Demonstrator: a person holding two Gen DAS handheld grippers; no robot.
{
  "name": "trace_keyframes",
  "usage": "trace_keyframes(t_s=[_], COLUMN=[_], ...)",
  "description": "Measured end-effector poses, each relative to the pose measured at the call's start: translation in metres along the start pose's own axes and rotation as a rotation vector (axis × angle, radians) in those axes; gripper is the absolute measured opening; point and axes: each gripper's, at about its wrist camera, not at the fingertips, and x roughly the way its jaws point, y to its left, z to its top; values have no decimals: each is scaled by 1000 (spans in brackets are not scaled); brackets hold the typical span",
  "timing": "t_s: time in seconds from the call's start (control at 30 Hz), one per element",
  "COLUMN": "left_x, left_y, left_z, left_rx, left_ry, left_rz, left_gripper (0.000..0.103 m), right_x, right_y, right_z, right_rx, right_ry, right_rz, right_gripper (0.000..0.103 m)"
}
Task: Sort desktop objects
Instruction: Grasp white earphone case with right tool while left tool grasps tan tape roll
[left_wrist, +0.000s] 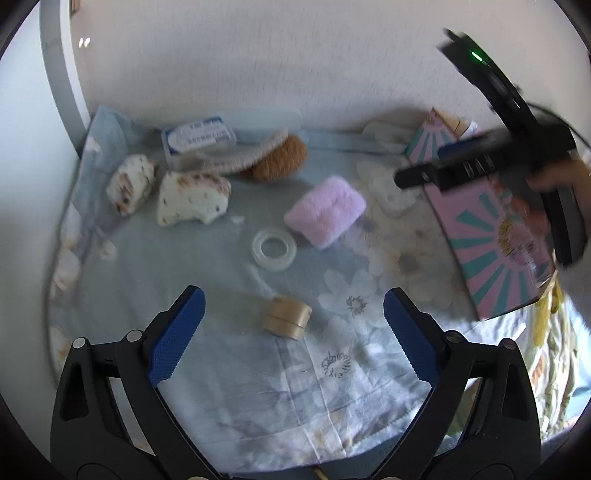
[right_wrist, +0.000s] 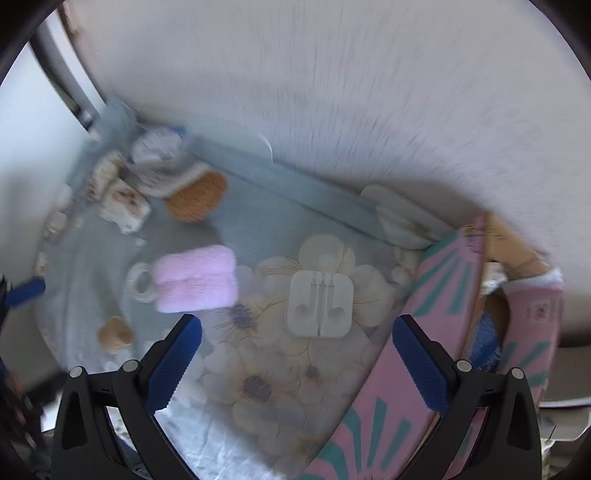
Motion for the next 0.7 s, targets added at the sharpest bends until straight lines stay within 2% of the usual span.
trace_keyframes(t_s=[0.13,0.4,0.6,0.7], left_x=[17,29,35,36], left_y=[-6,-14,-14,-15], left_z=[-15,-33,-39,-41], left_rx=[11,74,85,96], left_ry=[5,-22,-46,-62], left_rz=[15,53,31,11], left_gripper=[86,86,82,79], right_x=[32,58,74,79], right_y=[-11,-14,-14,-16], right_z=[12,14,10,7], right_rx=[-8,-64,-86,-72], right_ry=[58,107,152,172], right_rz=[10,-5,-18,-25], right_gripper=[102,99,96,89])
